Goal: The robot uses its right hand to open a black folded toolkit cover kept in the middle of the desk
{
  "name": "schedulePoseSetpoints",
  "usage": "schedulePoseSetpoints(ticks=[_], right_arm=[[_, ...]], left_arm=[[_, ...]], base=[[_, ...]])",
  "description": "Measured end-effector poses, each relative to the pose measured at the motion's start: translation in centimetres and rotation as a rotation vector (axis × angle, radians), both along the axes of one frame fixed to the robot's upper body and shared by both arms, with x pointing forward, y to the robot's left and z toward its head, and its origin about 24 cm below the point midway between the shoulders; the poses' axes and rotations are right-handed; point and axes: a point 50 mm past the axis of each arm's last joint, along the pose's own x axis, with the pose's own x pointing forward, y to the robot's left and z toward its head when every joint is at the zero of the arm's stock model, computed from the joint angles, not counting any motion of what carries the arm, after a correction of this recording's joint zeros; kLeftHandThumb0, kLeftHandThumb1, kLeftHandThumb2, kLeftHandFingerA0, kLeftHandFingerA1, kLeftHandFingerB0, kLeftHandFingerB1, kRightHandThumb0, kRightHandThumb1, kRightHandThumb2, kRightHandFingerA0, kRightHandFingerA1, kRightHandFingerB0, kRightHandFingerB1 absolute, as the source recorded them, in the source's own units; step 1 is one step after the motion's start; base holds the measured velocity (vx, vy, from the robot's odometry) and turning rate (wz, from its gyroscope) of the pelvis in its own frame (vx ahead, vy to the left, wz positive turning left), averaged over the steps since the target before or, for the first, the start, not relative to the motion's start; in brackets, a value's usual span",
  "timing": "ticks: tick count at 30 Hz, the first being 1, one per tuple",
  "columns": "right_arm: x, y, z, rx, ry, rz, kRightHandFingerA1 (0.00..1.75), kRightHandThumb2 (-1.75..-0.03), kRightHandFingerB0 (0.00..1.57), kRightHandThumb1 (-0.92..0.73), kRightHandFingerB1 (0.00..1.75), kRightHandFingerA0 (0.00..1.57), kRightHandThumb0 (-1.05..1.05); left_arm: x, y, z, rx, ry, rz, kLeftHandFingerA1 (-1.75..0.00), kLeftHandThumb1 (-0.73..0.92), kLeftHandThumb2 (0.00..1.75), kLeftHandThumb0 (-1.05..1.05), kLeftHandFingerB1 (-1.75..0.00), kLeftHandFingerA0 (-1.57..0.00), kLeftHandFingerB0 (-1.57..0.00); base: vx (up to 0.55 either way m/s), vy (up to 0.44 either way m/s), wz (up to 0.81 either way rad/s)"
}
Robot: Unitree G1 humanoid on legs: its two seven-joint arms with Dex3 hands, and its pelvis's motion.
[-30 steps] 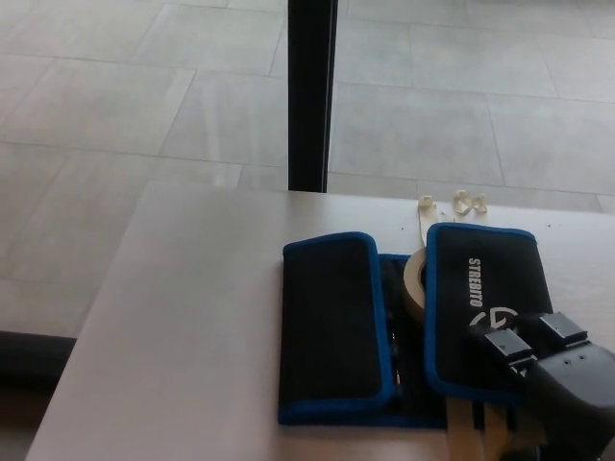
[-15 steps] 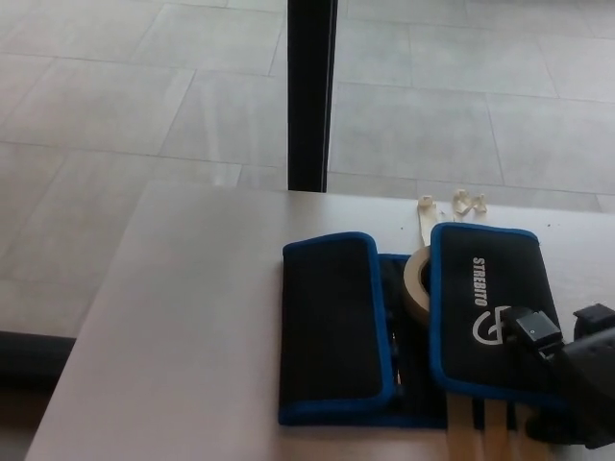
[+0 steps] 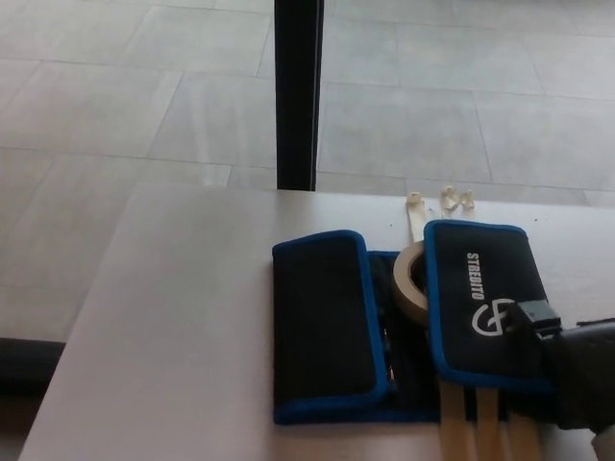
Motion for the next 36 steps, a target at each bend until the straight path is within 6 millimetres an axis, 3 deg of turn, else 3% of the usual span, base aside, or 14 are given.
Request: schedulePoseSetpoints(ticks=[1,2,4,5,7,8,11,12,22,27,31,34,35,36], right_arm=[[0.1,0.0,0.1,0.032,-0.01,-0.02,1.36,-0.92,0.86,-0.46,0.73,1.24,-0.34],[0.1,0.1,0.1,0.072,-0.023,-0.045,1.69,-0.65,0.9,-0.62,0.58,0.99,-0.31],[0.1,0.1,0.2,0.142,-0.043,-0.087,1.68,-0.66,0.9,-0.61,0.59,0.98,-0.29],[0.1,0.1,0.2,0.17,-0.052,-0.104,1.33,-0.98,0.85,-0.51,0.74,1.22,-0.33],[-0.1,-0.1,0.3,0.249,-0.079,-0.152,1.33,-0.98,0.85,-0.51,0.74,1.22,-0.33],[-0.2,-0.2,0.4,0.29,-0.093,-0.173,1.55,-0.72,0.92,-0.71,0.61,1.01,-0.33],[-0.5,-0.3,0.6,0.397,-0.12,-0.221,1.26,-0.71,0.94,-0.73,0.59,1.18,-0.36],[-0.5,-0.4,0.6,0.425,-0.127,-0.235,1.17,-0.75,0.94,-0.71,0.59,1.28,-0.28],[-0.7,-0.8,0.6,0.694,-0.151,-0.367,1.08,-0.72,0.9,-0.67,0.63,1.16,-0.19],[-0.9,-1.7,0.3,0.818,-0.16,-0.448,1.1,-0.69,0.86,-0.64,0.81,0.96,-0.24],[-1.1,-2.7,0.0,0.896,-0.171,-0.515,1.49,-0.82,0.69,-0.62,1.38,0.65,-0.25],[-1.3,-3.5,-0.3,0.957,-0.18,-0.574,1.51,-0.88,0.66,-0.66,1.29,0.66,-0.24],[-1.4,-3.8,-0.4,0.975,-0.181,-0.592,1.05,-0.77,0.09,-0.92,0.82,0.05,-0.43],[-1.5,-4.0,-0.5,0.992,-0.18,-0.61,1.15,-0.75,0.06,-0.92,0.88,0.08,-0.46]], left_arm=[[0.0,0.0,0.0,-0.002,-0.002,0.002,-0.64,0.68,0.6,-0.7,-0.46,-0.59,-0.5],[0.0,0.0,0.0,-0.004,-0.004,0.004,-0.65,0.68,0.61,-0.7,-0.46,-0.59,-0.49],[0.0,0.0,0.0,-0.006,-0.005,0.007,-0.65,0.68,0.61,-0.71,-0.46,-0.6,-0.51],[-0.1,0.0,0.0,-0.007,-0.005,0.008,-0.67,0.7,0.61,-0.7,-0.47,-0.61,-0.53],[0.0,0.0,0.0,-0.008,-0.008,0.01,-0.67,0.7,0.61,-0.7,-0.47,-0.61,-0.53],[0.0,0.0,0.0,-0.008,-0.008,0.01,-0.7,0.53,0.96,-0.7,-0.57,-0.57,-0.43],[0.0,0.0,0.0,-0.008,-0.007,0.008,-0.7,0.54,0.97,-0.68,-0.57,-0.57,-0.42],[0.0,0.0,0.0,-0.008,-0.007,0.008,-0.65,0.71,0.61,-0.7,-0.47,-0.58,-0.51],[0.0,0.0,0.0,-0.009,-0.007,0.007,-0.64,0.7,0.61,-0.71,-0.45,-0.61,-0.51],[0.0,0.0,0.0,-0.009,-0.007,0.007,-0.67,0.7,0.61,-0.7,-0.47,-0.61,-0.49],[0.0,0.0,0.0,-0.009,-0.007,0.007,-0.64,0.69,0.61,-0.71,-0.46,-0.6,-0.51],[0.0,0.0,0.0,-0.009,-0.007,0.007,-0.64,0.71,0.61,-0.72,-0.45,-0.59,-0.51],[0.0,0.0,0.0,-0.009,-0.007,0.007,-0.64,0.7,0.61,-0.72,-0.45,-0.6,-0.5],[0.0,0.0,0.0,-0.009,-0.007,0.007,-0.64,0.7,0.61,-0.72,-0.45,-0.6,-0.51]], base=[[0.0,0.0,0.0],[0.0,0.0,0.0],[0.0,0.0,0.0],[0.0,0.0,0.0],[0.0,0.0,0.0],[0.0,0.0,0.0],[0.0,0.0,0.0],[0.0,0.0,0.0],[0.0,0.0,0.0],[0.0,0.0,0.0],[0.0,0.0,0.0],[0.0,0.0,0.0],[0.0,0.0,0.0],[0.0,0.0,0.06]])
